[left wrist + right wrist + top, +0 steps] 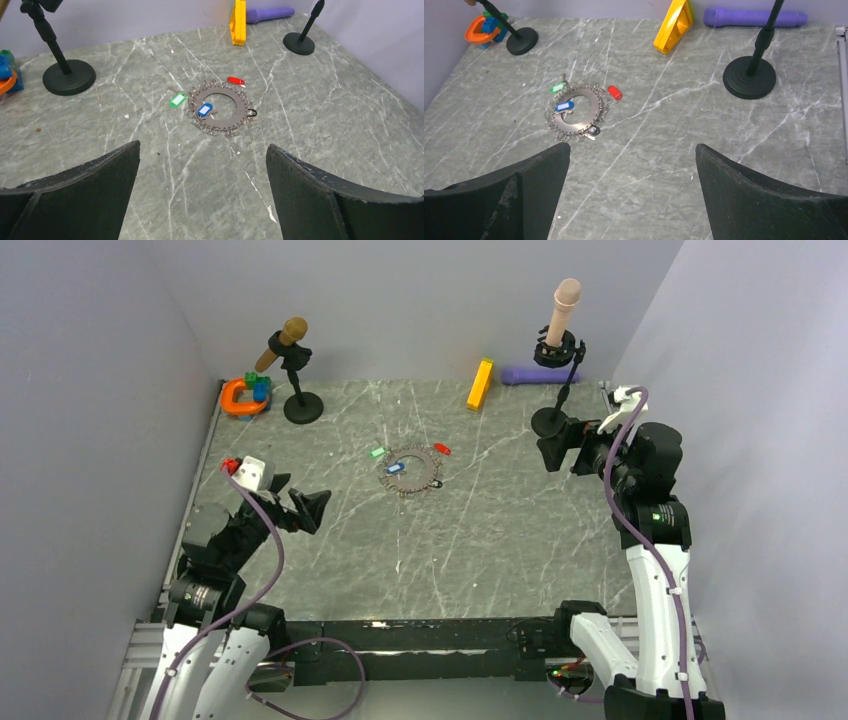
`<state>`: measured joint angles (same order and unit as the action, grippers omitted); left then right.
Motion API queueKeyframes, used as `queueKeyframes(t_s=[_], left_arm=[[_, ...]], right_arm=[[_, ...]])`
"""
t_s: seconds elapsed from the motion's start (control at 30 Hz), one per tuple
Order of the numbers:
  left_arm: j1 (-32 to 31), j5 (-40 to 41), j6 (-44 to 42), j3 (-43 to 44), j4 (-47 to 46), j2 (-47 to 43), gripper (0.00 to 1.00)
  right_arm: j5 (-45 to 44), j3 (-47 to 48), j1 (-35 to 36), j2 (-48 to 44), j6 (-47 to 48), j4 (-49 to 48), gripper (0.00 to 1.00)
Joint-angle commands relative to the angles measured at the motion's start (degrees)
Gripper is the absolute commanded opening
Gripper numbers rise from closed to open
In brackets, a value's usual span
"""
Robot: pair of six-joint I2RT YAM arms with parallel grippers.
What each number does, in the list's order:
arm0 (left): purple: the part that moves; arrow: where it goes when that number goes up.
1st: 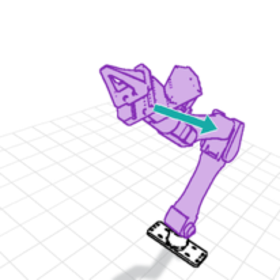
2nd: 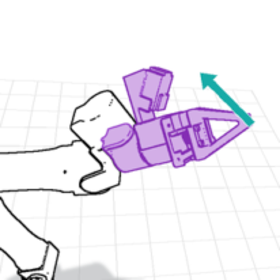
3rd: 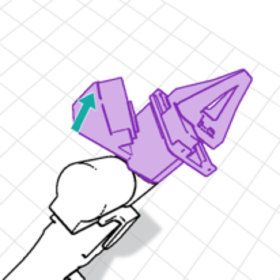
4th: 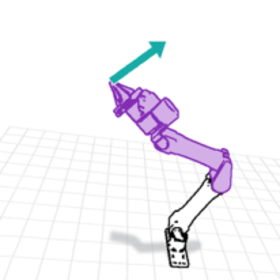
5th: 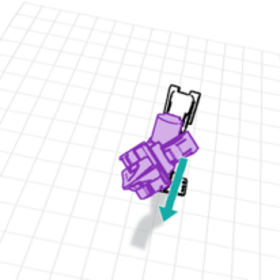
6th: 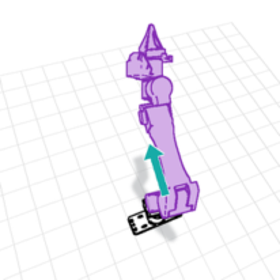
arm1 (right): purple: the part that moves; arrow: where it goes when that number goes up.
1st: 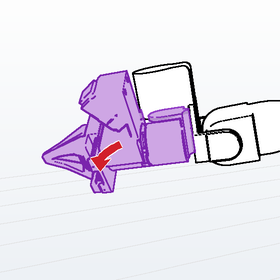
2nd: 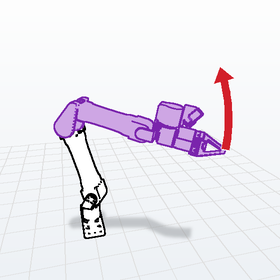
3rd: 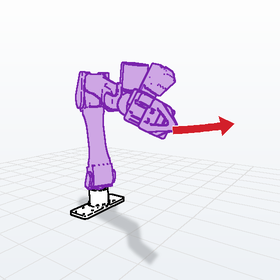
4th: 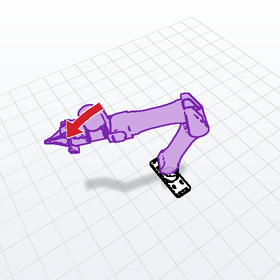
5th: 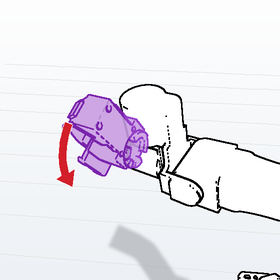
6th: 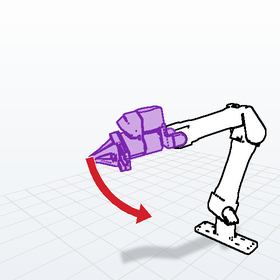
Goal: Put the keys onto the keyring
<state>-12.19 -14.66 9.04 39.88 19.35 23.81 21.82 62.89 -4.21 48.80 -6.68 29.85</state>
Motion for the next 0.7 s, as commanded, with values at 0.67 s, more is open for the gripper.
queueKeyframes(t_s=[0.67], left_arm=[[0.2, 3.2, 4.5, -2.7, -3.6, -1.2, 0.99]], right_arm=[[1.4, -1.2, -1.3, -0.2, -2.0, -3.0, 1.0]])
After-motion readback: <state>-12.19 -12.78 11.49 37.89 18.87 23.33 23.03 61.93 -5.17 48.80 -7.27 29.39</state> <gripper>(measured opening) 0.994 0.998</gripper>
